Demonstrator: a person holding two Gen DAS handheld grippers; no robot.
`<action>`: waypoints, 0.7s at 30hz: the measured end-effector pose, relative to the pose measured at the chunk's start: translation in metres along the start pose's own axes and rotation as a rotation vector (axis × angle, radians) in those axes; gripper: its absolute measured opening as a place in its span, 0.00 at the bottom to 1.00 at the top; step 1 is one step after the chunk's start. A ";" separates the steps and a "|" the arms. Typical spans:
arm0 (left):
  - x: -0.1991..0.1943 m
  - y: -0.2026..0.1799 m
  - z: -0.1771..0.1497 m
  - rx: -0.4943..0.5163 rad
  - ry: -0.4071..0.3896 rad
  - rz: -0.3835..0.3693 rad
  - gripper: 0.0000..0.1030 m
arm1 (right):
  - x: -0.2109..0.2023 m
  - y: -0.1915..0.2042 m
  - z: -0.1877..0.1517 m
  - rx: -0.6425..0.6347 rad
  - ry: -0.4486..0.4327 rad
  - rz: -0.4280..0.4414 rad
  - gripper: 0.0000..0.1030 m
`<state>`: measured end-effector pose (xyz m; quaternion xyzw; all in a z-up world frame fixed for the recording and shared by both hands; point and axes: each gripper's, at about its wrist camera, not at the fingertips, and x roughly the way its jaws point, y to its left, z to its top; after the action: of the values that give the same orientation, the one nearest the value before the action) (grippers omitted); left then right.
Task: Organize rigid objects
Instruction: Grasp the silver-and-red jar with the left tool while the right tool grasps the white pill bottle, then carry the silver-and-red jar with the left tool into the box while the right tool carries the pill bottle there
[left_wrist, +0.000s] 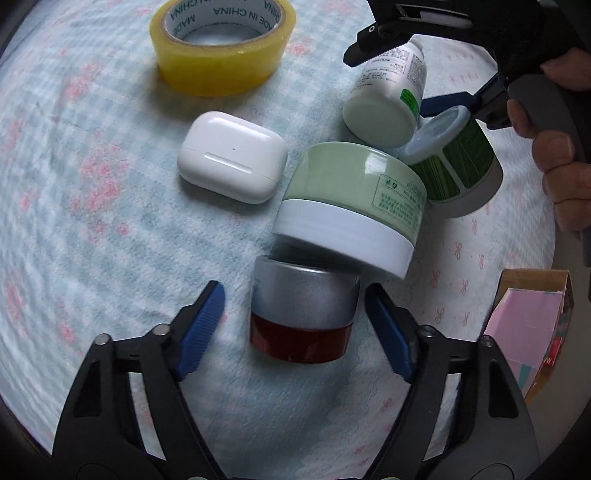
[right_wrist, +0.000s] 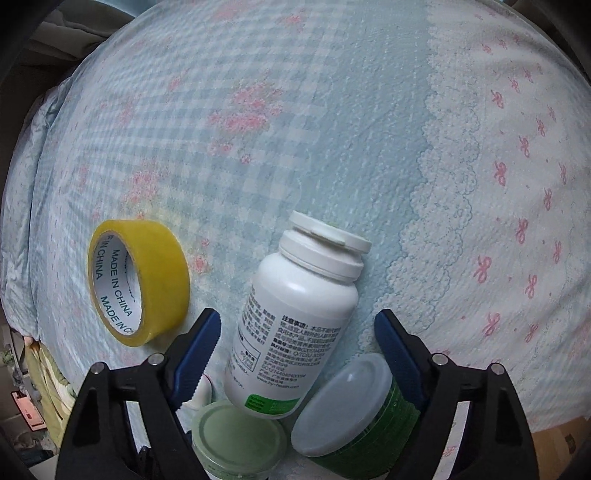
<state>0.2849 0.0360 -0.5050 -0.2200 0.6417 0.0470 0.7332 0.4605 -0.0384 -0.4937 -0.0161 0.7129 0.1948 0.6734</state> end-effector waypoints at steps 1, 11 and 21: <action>0.002 -0.001 0.001 -0.003 0.002 -0.001 0.67 | 0.002 0.003 0.001 0.002 0.005 0.007 0.63; 0.001 0.003 -0.003 -0.004 -0.015 -0.047 0.50 | 0.010 0.018 -0.001 0.005 -0.002 -0.036 0.51; -0.022 0.027 -0.012 -0.043 -0.053 -0.080 0.49 | -0.014 0.017 -0.010 -0.008 -0.038 -0.011 0.50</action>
<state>0.2606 0.0597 -0.4922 -0.2598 0.6114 0.0373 0.7465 0.4475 -0.0293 -0.4758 -0.0192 0.6991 0.1943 0.6878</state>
